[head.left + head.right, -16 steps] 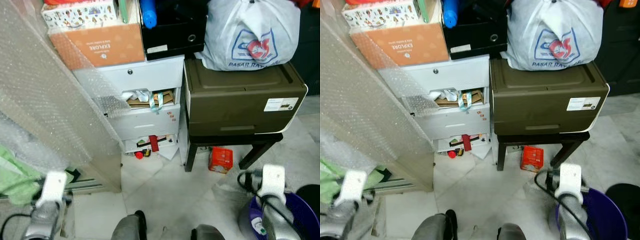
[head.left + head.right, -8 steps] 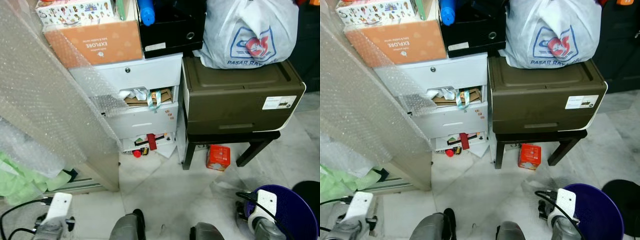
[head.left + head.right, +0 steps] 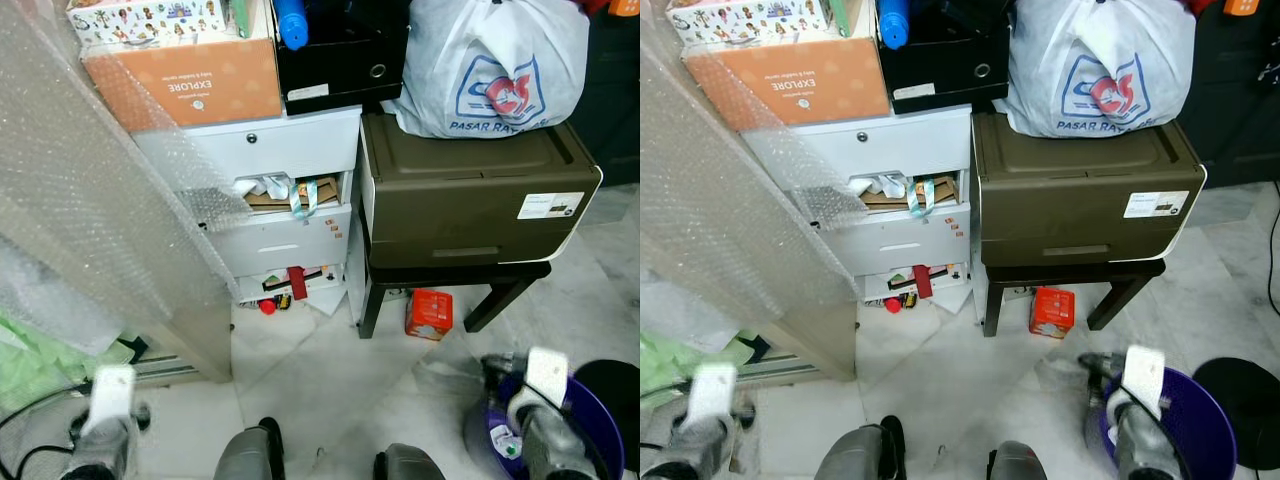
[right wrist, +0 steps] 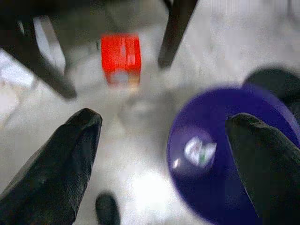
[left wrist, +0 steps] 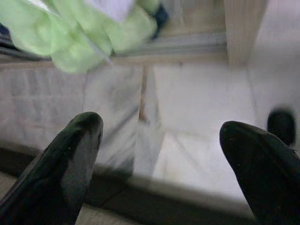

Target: Clean up the room

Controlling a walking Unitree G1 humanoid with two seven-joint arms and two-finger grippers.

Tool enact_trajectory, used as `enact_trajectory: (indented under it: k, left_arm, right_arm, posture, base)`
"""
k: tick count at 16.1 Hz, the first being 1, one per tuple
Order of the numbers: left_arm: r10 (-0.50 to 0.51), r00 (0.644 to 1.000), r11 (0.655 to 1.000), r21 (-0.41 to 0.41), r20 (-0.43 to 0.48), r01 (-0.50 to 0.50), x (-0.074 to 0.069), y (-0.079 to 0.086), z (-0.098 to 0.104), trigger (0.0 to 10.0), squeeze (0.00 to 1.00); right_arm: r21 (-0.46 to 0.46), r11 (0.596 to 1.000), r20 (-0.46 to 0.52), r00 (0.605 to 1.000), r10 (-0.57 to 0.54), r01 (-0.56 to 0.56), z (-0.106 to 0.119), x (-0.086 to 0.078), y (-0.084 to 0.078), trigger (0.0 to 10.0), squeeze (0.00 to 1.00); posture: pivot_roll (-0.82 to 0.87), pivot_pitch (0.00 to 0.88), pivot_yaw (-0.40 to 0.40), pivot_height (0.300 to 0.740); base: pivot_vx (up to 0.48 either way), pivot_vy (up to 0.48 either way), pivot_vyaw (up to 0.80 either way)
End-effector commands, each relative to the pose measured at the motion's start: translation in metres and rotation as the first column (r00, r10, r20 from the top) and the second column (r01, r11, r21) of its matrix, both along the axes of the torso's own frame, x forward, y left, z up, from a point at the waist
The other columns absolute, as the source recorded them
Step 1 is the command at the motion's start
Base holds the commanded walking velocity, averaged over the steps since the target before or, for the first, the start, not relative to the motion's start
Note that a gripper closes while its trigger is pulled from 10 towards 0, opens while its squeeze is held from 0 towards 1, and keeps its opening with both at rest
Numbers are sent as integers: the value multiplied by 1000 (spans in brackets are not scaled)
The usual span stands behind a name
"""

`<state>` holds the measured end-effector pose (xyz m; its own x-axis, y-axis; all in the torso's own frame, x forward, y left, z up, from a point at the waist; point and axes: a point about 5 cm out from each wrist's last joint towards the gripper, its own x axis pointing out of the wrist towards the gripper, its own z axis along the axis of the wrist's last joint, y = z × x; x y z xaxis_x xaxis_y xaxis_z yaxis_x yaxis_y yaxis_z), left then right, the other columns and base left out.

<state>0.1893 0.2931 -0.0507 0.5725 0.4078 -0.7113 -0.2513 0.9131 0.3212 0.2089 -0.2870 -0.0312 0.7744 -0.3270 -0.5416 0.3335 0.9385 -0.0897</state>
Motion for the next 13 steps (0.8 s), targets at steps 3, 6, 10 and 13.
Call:
enact_trajectory:
  k: [3,6,10,13]
  left_arm:
    - [-31,952,999,0,303,32,37,15,42,10000,0]
    - [1,964,996,88,265,-25,28,24,46,10000,0]
    - [-131,960,986,131,247,101,2,7,69,10000,0]
    - [-240,924,967,157,296,201,-2,-8,89,10000,0]
  right_arm:
    - [-132,991,191,980,48,-23,37,26,-6,10000,0]
    - [-158,984,235,965,114,-78,56,36,9,10000,0]
    - [-168,974,179,967,182,-152,70,15,28,10000,0]
    - [-177,973,191,964,182,-149,81,9,32,10000,0]
  posture:
    - [-106,161,40,740]
    - [-95,159,39,740]
    - [-88,176,35,740]
    - [-75,192,35,740]
  base:
    - [0,0,0]
    - [0,0,0]
    - [0,0,0]
    - [0,0,0]
